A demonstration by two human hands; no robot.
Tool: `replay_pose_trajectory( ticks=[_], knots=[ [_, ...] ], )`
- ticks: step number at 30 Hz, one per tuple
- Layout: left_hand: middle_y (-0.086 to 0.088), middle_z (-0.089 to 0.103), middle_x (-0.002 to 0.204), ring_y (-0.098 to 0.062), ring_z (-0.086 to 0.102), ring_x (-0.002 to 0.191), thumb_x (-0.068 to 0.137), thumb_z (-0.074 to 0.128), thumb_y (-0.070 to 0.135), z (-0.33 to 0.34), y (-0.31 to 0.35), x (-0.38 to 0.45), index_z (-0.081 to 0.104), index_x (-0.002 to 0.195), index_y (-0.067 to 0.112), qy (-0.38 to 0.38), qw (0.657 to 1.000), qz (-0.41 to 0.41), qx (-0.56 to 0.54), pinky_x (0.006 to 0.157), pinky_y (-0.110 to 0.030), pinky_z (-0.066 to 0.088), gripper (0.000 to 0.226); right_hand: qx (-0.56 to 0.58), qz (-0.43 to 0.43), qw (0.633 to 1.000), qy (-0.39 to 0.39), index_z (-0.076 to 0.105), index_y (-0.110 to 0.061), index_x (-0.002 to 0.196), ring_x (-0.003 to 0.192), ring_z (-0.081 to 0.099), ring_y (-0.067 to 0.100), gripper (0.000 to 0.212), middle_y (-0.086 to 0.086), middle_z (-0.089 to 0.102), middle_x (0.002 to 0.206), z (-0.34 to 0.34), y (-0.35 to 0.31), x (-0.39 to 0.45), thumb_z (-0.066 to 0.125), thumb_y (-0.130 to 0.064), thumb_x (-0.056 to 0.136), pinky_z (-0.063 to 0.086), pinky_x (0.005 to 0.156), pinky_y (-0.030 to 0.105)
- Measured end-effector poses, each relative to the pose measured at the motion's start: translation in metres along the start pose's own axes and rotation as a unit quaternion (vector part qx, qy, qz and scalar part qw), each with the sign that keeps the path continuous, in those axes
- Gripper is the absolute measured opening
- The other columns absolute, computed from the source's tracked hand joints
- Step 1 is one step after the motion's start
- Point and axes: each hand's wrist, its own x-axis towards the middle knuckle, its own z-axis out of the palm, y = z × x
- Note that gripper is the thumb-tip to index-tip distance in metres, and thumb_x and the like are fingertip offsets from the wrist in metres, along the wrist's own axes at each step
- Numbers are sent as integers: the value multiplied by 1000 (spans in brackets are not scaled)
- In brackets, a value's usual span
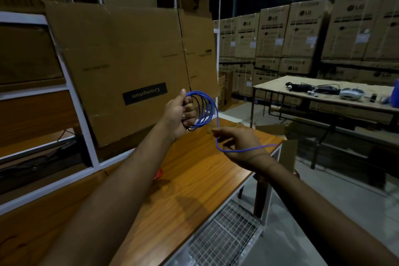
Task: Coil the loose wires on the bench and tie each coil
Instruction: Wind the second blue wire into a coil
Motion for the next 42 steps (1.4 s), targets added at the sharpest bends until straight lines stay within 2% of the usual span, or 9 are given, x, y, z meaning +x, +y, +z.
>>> replay_pose_trajectory(
  ticks=[5,10,14,18,24,29,37,40,42],
  knots=[
    [8,29,46,-6,24,34,105,36,46,2,-4,0,42,69,20,2,1000,-11,-17,34,-20,18,45,-91,-75,988,97,70,-21,115,99,54,12,25,5,51,119,7,0,-3,66,-12,92,43,80,11],
    [8,29,46,-5,24,34,105,35,48,9,-12,-2,41,69,19,2,999,-21,-24,34,-19,18,46,-111,-141,976,120,65,-17,107,93,54,16,14,3,60,108,14,-9,1,55,-19,98,49,71,31],
    [7,32,49,-6,28,36,105,34,49,17,-22,-6,42,69,19,1,999,-30,-23,34,-20,25,47,-83,-91,982,143,63,-15,109,92,53,17,16,3,62,102,17,-14,5,53,-12,97,50,71,35],
    [5,36,50,-9,32,39,104,35,48,25,-31,-7,43,68,18,32,999,-17,-1,38,-21,28,48,-2,-26,983,184,56,-20,118,88,53,10,24,0,57,102,16,-20,11,55,-9,97,49,71,23],
    [0,42,54,-13,39,44,105,35,46,33,-30,-6,43,68,16,61,993,-6,-98,43,-24,38,49,-68,-2,973,219,63,-16,110,97,41,13,17,0,54,102,28,-27,10,54,-8,97,40,77,23],
    [2,41,52,-12,40,42,105,31,49,34,-29,-10,42,68,18,67,992,16,-107,40,-23,36,50,-72,27,974,213,63,-12,109,98,42,18,15,4,54,103,34,-29,8,51,-16,101,45,81,36],
    [7,31,44,-7,25,31,104,37,46,24,-26,-14,43,65,19,82,989,-19,-122,30,-19,20,48,-52,-8,973,225,70,-21,95,81,49,8,8,-6,66,84,33,-33,0,71,-24,88,39,65,23],
    [7,33,45,-7,27,36,102,36,52,20,-24,-17,47,68,18,56,994,-49,-78,35,-19,23,49,-77,-79,951,290,70,-16,102,93,55,13,20,0,68,100,20,-38,2,76,-23,84,40,75,21],
    [2,45,56,-11,38,52,100,37,58,17,-26,-21,60,83,12,44,997,-60,-5,54,-22,32,54,-152,-181,932,274,68,-13,120,115,54,23,32,8,63,127,10,-44,11,68,-21,89,43,91,27]
  ],
)
